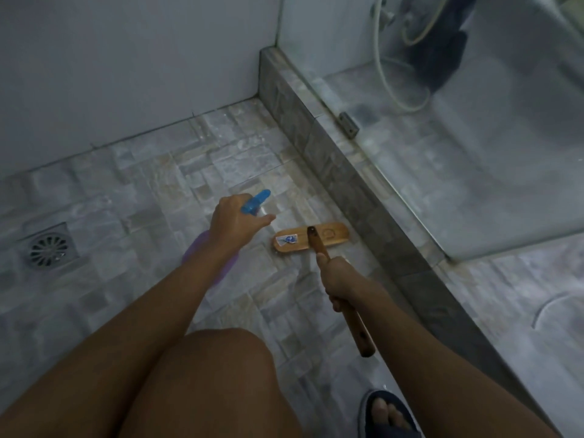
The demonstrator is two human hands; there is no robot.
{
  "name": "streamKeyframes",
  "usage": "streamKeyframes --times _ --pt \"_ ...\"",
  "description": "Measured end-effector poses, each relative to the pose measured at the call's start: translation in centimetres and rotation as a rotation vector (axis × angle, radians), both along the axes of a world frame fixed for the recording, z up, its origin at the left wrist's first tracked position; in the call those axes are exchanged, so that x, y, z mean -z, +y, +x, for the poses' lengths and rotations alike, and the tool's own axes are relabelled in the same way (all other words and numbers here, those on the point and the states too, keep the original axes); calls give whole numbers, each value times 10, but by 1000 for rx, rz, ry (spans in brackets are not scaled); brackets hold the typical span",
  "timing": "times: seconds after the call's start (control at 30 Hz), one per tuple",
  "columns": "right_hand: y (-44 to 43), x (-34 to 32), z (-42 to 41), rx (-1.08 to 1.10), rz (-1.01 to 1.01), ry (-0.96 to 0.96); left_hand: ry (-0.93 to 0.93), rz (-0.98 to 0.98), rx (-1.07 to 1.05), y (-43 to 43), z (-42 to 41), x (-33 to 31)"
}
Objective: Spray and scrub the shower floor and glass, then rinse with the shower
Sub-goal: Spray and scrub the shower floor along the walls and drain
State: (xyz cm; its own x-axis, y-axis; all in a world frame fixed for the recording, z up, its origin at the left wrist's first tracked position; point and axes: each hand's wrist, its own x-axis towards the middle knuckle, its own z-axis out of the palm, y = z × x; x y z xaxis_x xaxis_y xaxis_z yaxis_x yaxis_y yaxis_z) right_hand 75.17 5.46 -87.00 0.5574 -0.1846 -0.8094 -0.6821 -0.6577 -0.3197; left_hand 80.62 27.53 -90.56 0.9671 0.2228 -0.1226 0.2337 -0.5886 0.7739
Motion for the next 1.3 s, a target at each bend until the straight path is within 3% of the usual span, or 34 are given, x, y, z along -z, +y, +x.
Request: streamKeyframes --times 0.4,0.53,0.67,0.9,1.0,1.3 --pt "7 -12 10 -21 53 6 -107 -35 -71 14 -12 -12" --pt "22 -19 33 -112 62 -7 -3 39 -155 21 -8 -6" --pt "40 -21 62 -152 86 -14 -49 -9 -288 42 5 -6" --pt "60 -23 115 -252 106 76 -2 54 -299 37 34 -14" --pt "64 -27 137 -362 98 130 -13 -30 -347 41 41 -31" --pt "86 -41 148 -588 16 155 -78 58 -286 65 30 -96"
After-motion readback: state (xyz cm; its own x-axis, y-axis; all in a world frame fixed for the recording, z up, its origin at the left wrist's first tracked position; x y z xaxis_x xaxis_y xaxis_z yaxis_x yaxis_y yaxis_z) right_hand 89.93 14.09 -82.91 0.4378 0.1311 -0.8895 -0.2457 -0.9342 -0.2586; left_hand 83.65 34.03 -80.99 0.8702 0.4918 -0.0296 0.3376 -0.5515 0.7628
